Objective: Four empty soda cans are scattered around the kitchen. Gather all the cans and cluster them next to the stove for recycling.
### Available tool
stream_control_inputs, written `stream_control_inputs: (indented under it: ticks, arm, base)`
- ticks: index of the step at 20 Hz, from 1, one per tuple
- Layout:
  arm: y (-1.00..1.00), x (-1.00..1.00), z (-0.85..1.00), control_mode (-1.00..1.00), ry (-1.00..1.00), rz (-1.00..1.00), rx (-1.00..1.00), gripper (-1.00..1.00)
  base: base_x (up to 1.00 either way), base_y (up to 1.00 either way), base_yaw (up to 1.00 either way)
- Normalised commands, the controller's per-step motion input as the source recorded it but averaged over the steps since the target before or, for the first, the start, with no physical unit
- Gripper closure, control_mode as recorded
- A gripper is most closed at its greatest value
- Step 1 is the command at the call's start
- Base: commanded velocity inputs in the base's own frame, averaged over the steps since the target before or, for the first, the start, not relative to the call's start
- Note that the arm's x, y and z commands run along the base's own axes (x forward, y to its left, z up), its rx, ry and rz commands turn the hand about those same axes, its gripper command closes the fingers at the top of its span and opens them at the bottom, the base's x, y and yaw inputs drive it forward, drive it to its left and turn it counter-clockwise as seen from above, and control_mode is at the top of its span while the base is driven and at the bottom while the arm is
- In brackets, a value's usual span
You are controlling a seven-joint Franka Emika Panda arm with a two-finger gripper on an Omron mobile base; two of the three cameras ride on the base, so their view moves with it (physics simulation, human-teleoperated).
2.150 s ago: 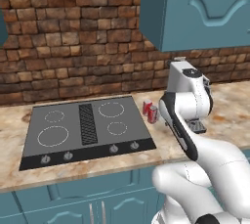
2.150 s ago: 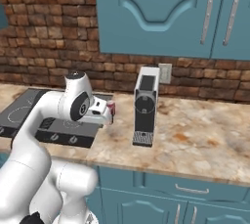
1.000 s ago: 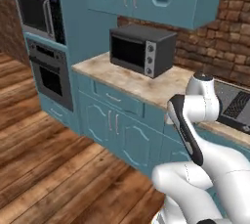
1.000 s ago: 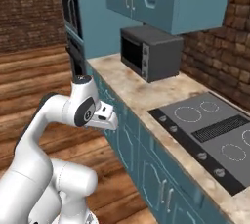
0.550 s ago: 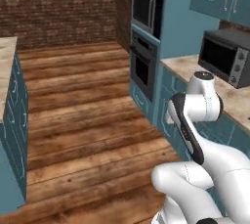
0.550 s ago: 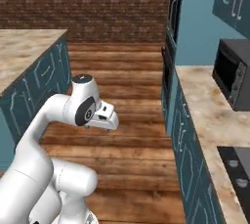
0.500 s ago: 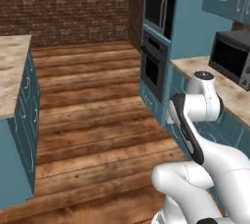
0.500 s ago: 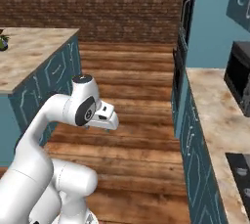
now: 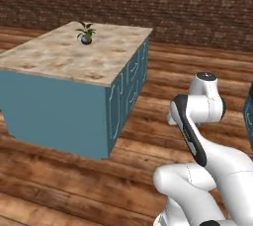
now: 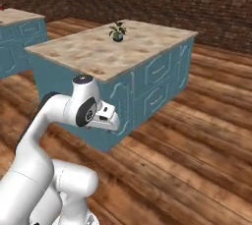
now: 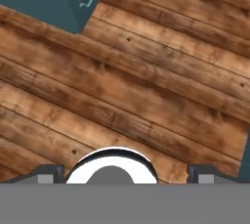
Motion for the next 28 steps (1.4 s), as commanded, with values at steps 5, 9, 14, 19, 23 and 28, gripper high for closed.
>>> stream_control_inputs:
  ticks: [5,9,14,19,23,28]
  arm:
    - [0.00,0.00,0.00,1.00,0.00,0.00,0.00,-1.00]
    - [0.00,0.00,0.00,1.00,0.00,0.00,0.00,-1.00]
    - [0.00,0.00,0.00,1.00,0.00,0.00,0.00,-1.00]
    - [0.00,0.00,0.00,1.00,0.00,0.00,0.00,-1.00]
    - [0.00,0.00,0.00,1.00,0.00,0.00,0.00,-1.00]
    - [0.00,0.00,0.00,1.00,0.00,0.00,0.00,-1.00]
  base:
    - [0.27,0.13,0.86]
    - [0.33,0.22,0.81]
    - [0.76,0.20,0.64]
    - [1.00,-0.16,0.47]
    - [1.00,-0.36,0.42]
    - [1.00,-0.57,0.36]
